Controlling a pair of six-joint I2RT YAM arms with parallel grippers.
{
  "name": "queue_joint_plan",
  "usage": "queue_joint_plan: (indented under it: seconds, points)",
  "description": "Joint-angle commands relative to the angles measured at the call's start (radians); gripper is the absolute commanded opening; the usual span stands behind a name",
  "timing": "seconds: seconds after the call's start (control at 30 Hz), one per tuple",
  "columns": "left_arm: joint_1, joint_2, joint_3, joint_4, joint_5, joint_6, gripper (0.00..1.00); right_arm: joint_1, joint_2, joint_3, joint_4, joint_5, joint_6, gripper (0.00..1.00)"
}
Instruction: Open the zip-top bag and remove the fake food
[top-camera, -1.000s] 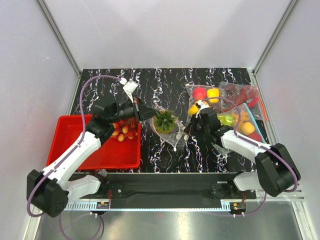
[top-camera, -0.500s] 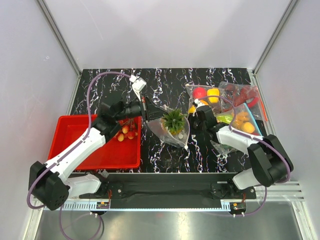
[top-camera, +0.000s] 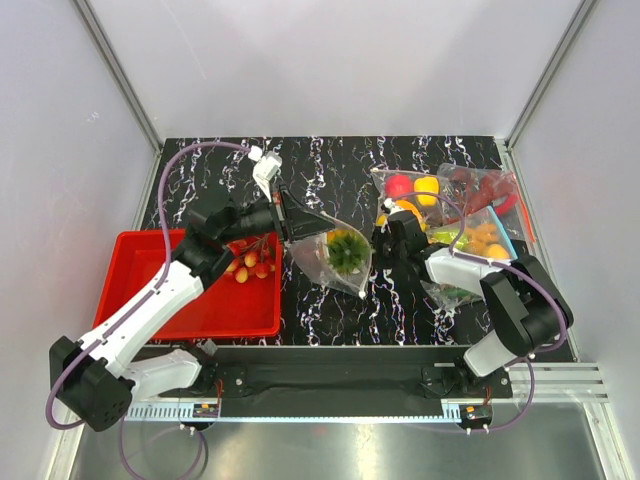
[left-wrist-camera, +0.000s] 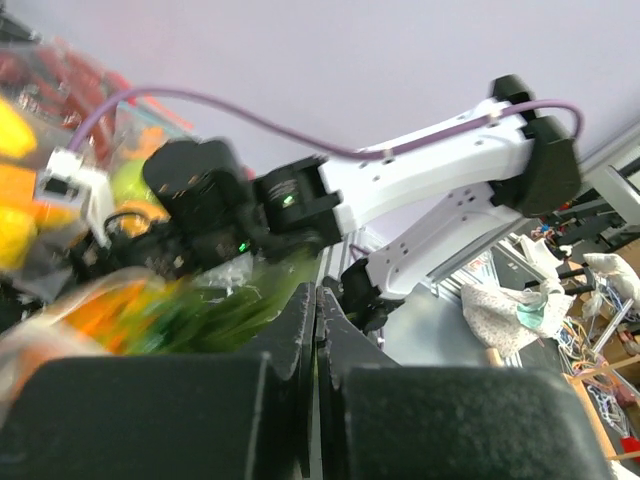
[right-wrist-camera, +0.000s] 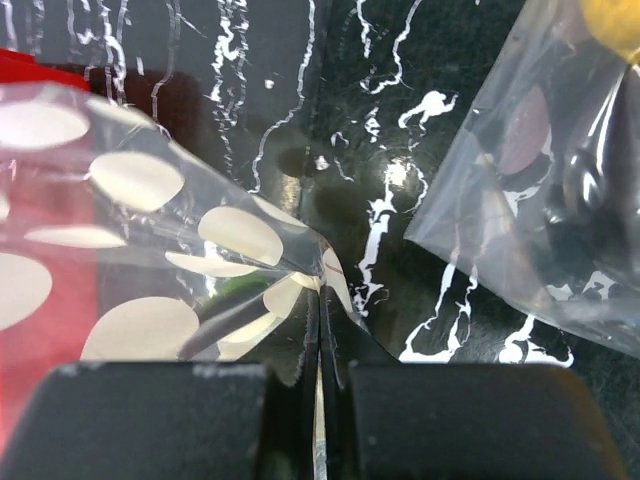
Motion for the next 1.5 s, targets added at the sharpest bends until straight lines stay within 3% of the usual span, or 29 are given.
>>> queue_joint_plan:
  seconds: [0.0, 0.3, 0.37, 0.4, 0.5, 0.57, 0.63, 0.67, 0.77, 0.9, 1.47]
  points:
    - [0.0, -0.029, 0.071, 0.146, 0.042, -0.041, 0.0, -0.007, 0.021, 0.021, 0.023, 0.008, 0.003, 0.0]
    - [-0.023, 0.105, 0.123, 0.229, 0.028, -0.068, 0.0, -0.007, -0.031, 0.019, 0.011, 0.0, 0.006, 0.0]
    - [-0.061, 0.117, 0.152, 0.062, -0.012, 0.033, 0.0, -0.007, -0.041, 0.019, 0.002, 0.004, 0.003, 0.0]
    - [-0.08, 0.113, 0.189, -0.025, -0.049, 0.158, 0.0, -0.007, -0.043, 0.019, 0.0, 0.004, 0.003, 0.0]
    - [-0.158, 0.1, 0.234, -0.318, -0.233, 0.358, 0.0, -0.007, -0.049, 0.021, -0.003, 0.006, 0.003, 0.0]
    - [-0.186, 0.08, 0.223, -0.418, -0.334, 0.4, 0.11, -0.005, -0.052, 0.024, -0.008, 0.005, 0.001, 0.0]
    - [-0.212, 0.05, 0.206, -0.478, -0.43, 0.458, 0.27, -0.007, -0.051, 0.025, -0.011, 0.006, 0.0, 0.0]
    - [-0.227, 0.041, 0.203, -0.506, -0.549, 0.477, 0.4, -0.007, -0.051, 0.025, -0.009, 0.006, -0.002, 0.0]
    - [-0.304, 0.022, 0.192, -0.598, -0.726, 0.535, 0.58, -0.007, -0.048, 0.025, -0.011, 0.006, 0.0, 0.0]
    - [-0.334, 0.051, 0.194, -0.653, -0.845, 0.537, 0.65, -0.007, -0.049, 0.025, -0.011, 0.004, 0.001, 0.0]
    - [-0.382, 0.231, 0.241, -0.768, -1.126, 0.508, 0.68, -0.007, -0.069, 0.019, -0.018, 0.001, 0.001, 0.0]
